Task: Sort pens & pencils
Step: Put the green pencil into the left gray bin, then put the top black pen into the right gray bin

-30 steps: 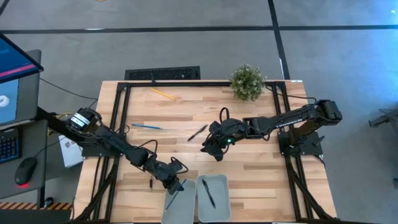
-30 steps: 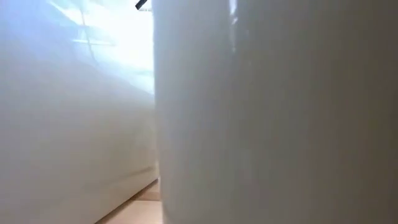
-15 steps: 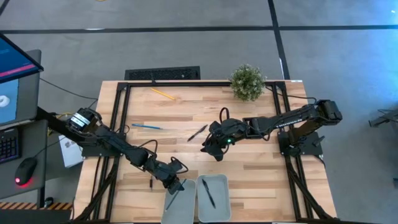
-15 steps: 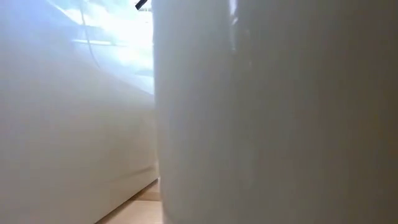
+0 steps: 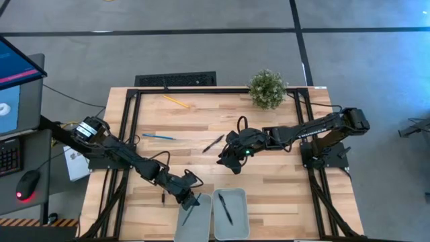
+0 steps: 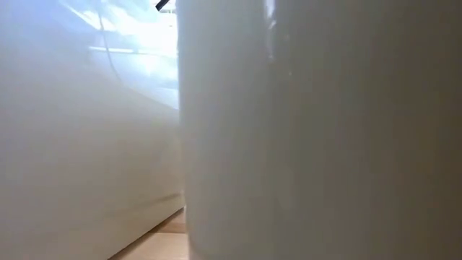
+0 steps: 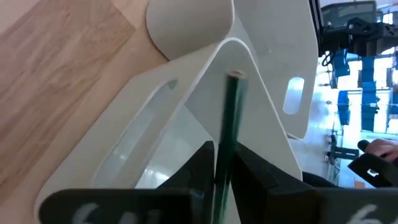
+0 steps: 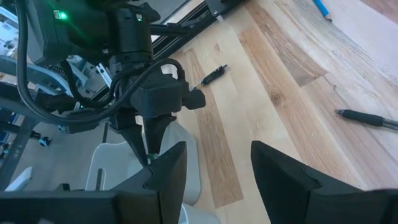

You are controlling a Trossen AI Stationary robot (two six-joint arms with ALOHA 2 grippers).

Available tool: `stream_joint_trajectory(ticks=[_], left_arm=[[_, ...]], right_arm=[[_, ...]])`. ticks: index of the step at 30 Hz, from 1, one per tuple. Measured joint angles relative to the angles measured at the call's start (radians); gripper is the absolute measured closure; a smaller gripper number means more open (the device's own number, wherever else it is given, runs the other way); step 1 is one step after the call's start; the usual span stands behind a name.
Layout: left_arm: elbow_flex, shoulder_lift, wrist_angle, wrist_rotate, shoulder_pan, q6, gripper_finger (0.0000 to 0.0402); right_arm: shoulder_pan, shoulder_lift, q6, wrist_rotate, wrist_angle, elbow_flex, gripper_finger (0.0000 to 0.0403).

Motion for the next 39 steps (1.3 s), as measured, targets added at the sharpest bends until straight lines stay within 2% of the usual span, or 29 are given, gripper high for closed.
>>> stream_joint_trajectory(ticks=[12, 26, 33, 39], left_arm=[[0.002, -0.002, 0.016, -0.005, 0.0, 0.013, 0.0296], [0.0, -0.009, 0.047, -0.036, 0.01, 0.052, 0.0289], [-0.001, -0.085, 0.048, -0.023, 0.063, 0.138, 0.029], [-0.001, -0.214, 0.022, -0.005, 0.151, 0.263, 0.029]], right_arm=[[0.0, 0.0, 0.0, 0.0, 0.0, 0.0, 0.0202], [0.0, 0.0, 0.0, 0.0, -0.001, 0.0, 0.0202], [0.0, 0.0, 0.0, 0.0, -0.013, 0.0, 0.0202], [0.0, 0.0, -0.002, 0.0, -0.037, 0.0, 0.0202]])
